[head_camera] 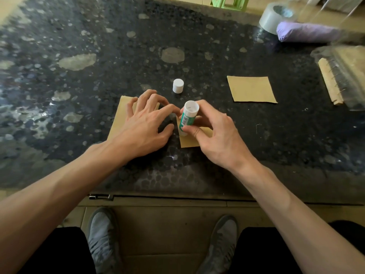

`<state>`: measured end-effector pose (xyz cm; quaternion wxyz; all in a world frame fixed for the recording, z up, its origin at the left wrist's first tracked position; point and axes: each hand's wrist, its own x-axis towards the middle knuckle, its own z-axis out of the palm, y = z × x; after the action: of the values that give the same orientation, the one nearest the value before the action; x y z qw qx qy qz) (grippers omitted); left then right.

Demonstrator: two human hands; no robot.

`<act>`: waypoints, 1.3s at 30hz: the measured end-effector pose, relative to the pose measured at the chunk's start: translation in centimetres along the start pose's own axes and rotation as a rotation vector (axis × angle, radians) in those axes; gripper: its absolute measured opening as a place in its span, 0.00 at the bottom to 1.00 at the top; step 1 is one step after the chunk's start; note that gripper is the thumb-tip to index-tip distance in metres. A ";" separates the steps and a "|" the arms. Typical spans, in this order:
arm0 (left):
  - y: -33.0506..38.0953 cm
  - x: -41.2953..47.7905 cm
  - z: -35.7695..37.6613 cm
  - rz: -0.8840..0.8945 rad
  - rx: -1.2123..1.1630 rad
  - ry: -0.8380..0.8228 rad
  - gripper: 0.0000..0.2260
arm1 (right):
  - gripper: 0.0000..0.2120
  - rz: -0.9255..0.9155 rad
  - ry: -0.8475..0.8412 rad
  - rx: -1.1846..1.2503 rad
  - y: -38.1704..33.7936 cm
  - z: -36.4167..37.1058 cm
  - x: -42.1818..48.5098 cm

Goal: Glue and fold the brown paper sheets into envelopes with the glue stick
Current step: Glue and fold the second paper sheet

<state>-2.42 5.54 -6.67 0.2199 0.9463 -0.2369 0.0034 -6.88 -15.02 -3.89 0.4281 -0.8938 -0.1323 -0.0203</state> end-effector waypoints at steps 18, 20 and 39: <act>0.6 0.1 -0.3 -0.040 -0.019 0.043 0.15 | 0.17 0.009 0.027 -0.060 0.1 0.0 0.1; 0.8 0.1 -0.3 -0.049 -0.002 0.055 0.15 | 0.16 0.012 0.021 -0.059 0.1 0.0 0.0; 1.5 0.5 -1.1 -0.129 0.015 0.029 0.17 | 0.16 0.010 0.014 -0.074 -0.5 -0.3 -0.3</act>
<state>-2.55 4.61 -5.00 0.2160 0.9611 -0.1721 0.0044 -7.31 -15.02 -3.42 0.3959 -0.9094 -0.1240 -0.0295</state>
